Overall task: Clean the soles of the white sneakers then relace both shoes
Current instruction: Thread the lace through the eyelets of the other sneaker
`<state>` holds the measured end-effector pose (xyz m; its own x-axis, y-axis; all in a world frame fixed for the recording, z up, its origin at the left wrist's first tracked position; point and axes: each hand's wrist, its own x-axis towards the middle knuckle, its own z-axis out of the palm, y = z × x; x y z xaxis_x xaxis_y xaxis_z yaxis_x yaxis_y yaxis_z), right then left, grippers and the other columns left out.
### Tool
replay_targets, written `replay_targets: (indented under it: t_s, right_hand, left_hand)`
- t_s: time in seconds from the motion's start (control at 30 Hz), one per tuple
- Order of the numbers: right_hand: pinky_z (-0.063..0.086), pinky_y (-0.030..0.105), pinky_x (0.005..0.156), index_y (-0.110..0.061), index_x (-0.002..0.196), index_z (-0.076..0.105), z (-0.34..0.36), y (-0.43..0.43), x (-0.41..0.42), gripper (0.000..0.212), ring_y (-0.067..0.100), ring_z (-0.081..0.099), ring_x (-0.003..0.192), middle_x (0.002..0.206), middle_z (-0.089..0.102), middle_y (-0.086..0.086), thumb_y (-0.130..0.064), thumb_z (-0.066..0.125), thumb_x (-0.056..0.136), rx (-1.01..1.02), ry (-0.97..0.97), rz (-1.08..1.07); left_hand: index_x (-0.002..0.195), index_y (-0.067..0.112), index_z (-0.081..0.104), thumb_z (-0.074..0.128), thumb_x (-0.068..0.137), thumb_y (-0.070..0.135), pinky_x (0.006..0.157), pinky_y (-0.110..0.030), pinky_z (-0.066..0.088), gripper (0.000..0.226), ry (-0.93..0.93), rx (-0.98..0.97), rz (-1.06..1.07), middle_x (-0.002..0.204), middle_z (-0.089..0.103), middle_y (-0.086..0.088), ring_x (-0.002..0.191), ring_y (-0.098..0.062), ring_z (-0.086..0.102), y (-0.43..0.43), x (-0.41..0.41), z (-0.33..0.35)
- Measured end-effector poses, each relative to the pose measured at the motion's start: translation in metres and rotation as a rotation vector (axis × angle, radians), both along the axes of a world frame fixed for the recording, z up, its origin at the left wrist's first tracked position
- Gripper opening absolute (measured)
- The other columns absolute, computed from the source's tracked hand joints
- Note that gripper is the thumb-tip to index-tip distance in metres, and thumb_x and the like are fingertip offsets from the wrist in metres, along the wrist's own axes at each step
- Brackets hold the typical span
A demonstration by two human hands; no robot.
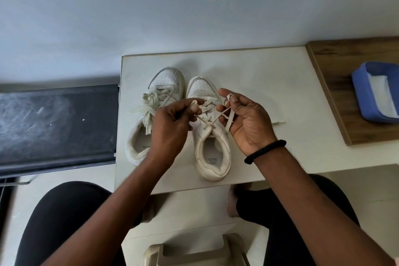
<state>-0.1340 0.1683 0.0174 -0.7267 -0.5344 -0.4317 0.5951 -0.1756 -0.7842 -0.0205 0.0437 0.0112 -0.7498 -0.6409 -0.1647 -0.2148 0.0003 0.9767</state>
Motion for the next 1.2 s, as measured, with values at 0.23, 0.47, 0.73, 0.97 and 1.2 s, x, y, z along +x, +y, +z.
replay_targets:
  t_s: [0.23, 0.47, 0.73, 0.97, 1.2]
  right_hand:
    - [0.055, 0.028, 0.062, -0.003, 0.101, 0.068, 0.006, -0.004, 0.007, 0.02, 0.016, 0.057, 0.057, 0.063, 0.055, 0.005, -0.006, 0.048, 0.102, -0.077, 0.031, 0.073]
    - [0.049, 0.024, 0.062, 0.008, 0.118, 0.065, 0.0, -0.004, 0.006, 0.028, 0.014, 0.047, 0.061, 0.068, 0.048, 0.006, -0.003, 0.044, 0.103, -0.038, 0.059, 0.098]
    - [0.055, 0.029, 0.078, 0.008, 0.123, 0.064, -0.002, 0.002, -0.001, 0.04, 0.019, 0.057, 0.078, 0.079, 0.062, 0.008, 0.005, 0.036, 0.095, -0.127, -0.1, 0.138]
    - [0.061, 0.032, 0.077, -0.005, 0.117, 0.068, 0.0, 0.0, 0.002, 0.029, 0.02, 0.073, 0.082, 0.09, 0.074, 0.01, 0.006, 0.049, 0.098, -0.069, -0.034, 0.129]
    - [0.06, 0.031, 0.066, -0.001, 0.099, 0.067, 0.002, -0.002, 0.006, 0.01, 0.019, 0.072, 0.069, 0.082, 0.075, 0.013, 0.0, 0.058, 0.096, -0.025, -0.052, 0.066]
  left_hand:
    - [0.092, 0.011, 0.063, 0.044, 0.113, 0.025, 0.051, -0.025, 0.047, 0.031, 0.056, 0.116, -0.043, 0.073, 0.068, -0.001, 0.061, -0.014, 0.062, 0.012, -0.001, 0.008]
    - [0.116, 0.011, 0.075, 0.041, 0.111, 0.011, 0.074, -0.039, 0.059, 0.034, 0.044, 0.237, -0.036, 0.065, 0.06, 0.003, 0.065, -0.01, 0.063, 0.014, -0.001, 0.011]
    - [0.122, 0.012, 0.073, 0.047, 0.107, -0.007, 0.085, -0.029, 0.062, 0.036, 0.011, 0.289, -0.083, 0.085, 0.078, -0.003, 0.084, -0.015, 0.075, 0.001, -0.002, 0.007]
    - [0.102, 0.011, 0.077, 0.059, 0.102, -0.005, 0.069, -0.024, 0.061, 0.024, 0.07, 0.258, 0.028, 0.085, 0.08, -0.008, 0.071, -0.015, 0.074, -0.001, 0.001, 0.003]
    - [0.1, -0.001, 0.073, 0.071, 0.095, 0.001, 0.078, -0.03, 0.064, 0.006, 0.089, 0.322, 0.141, 0.092, 0.079, -0.019, 0.085, -0.025, 0.078, 0.011, 0.0, 0.002]
